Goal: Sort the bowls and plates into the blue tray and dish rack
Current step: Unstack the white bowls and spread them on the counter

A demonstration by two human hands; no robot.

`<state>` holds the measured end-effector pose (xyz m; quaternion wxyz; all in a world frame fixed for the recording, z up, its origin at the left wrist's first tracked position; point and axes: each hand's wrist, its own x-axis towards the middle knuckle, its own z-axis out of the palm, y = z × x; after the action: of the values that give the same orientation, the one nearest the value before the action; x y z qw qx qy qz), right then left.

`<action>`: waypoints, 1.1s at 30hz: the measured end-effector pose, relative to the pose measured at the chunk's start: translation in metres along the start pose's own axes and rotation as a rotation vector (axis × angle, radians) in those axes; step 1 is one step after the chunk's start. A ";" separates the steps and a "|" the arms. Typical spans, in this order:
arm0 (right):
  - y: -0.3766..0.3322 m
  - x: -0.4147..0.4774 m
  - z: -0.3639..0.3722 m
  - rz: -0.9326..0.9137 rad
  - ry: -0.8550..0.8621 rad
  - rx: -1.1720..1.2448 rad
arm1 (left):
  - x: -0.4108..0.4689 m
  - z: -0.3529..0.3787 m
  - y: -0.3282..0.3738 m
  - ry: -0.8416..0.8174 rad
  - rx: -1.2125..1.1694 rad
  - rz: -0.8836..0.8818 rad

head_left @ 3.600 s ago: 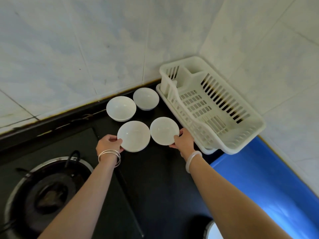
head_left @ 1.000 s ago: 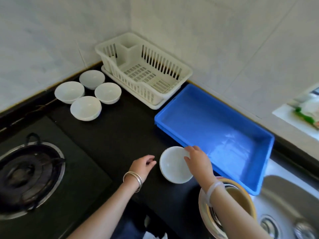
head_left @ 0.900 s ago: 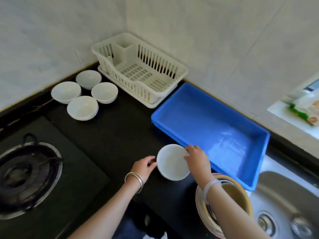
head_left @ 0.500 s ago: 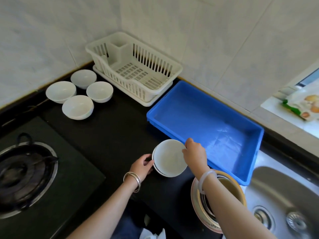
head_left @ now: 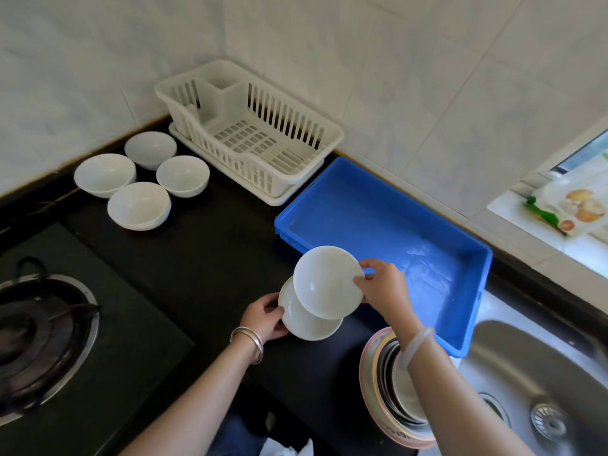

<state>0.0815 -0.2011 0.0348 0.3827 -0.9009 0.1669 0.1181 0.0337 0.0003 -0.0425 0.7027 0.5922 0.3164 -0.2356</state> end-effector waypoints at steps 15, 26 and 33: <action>-0.106 0.048 0.068 -0.043 -0.138 0.294 | 0.000 -0.129 0.065 0.403 -0.349 0.059; -0.159 0.095 0.152 0.097 -0.161 0.396 | 0.028 -0.179 0.077 0.565 -0.511 0.050; -0.158 0.113 0.180 0.173 -0.155 0.387 | 0.039 -0.182 0.082 0.578 -0.574 0.001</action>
<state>0.2315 0.0097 -0.0231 0.5485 -0.7813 0.2332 0.1852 0.0881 0.1959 -0.0330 0.7218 0.4138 0.5534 0.0388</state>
